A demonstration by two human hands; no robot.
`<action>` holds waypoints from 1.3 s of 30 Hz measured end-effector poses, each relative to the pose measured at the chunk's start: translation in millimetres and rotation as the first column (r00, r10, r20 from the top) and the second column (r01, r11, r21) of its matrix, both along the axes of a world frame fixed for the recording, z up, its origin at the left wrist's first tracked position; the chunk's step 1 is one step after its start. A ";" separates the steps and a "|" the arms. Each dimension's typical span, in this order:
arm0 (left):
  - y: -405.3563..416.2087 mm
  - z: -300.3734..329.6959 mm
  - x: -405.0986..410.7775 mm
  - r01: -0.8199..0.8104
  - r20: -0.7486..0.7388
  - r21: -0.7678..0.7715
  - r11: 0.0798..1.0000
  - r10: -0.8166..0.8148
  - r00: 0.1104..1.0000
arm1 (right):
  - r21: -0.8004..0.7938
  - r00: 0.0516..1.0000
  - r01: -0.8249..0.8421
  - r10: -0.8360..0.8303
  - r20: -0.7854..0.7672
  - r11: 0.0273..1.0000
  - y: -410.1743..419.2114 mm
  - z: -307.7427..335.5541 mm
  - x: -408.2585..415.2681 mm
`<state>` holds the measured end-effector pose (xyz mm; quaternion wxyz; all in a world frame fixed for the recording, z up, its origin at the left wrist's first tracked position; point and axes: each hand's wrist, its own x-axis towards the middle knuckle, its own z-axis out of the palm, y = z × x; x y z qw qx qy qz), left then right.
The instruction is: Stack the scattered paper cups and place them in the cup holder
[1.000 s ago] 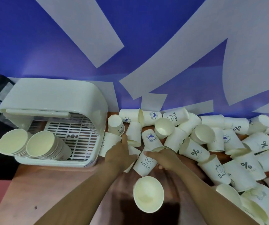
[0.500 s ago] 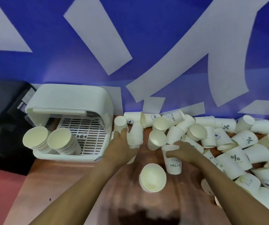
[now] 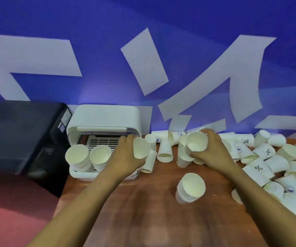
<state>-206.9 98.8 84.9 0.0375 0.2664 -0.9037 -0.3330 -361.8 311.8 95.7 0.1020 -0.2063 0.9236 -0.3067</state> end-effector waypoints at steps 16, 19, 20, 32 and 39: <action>-140.9 17.6 129.6 -0.068 -0.082 -0.020 0.997 0.066 0.994 | 0.004 0.986 -0.164 0.164 0.013 0.986 -151.3 -7.3 140.5; -154.2 15.7 137.8 -0.066 -0.091 -0.014 0.998 0.064 0.994 | -0.002 0.984 -0.179 0.179 0.024 0.984 -171.1 -10.1 153.9; -157.8 14.6 139.2 -0.071 -0.091 -0.007 0.997 0.070 0.993 | -0.012 0.983 -0.183 0.183 0.026 0.983 -177.1 -11.0 157.4; -177.8 3.9 132.8 -0.093 -0.101 0.021 0.995 0.095 0.990 | 0.000 0.981 -0.187 0.186 0.046 0.982 -218.4 -21.0 159.3; -180.5 -3.6 122.0 -0.068 -0.036 -0.006 0.998 0.068 0.997 | 0.039 0.985 -0.163 0.161 0.055 0.986 -229.5 -31.1 153.2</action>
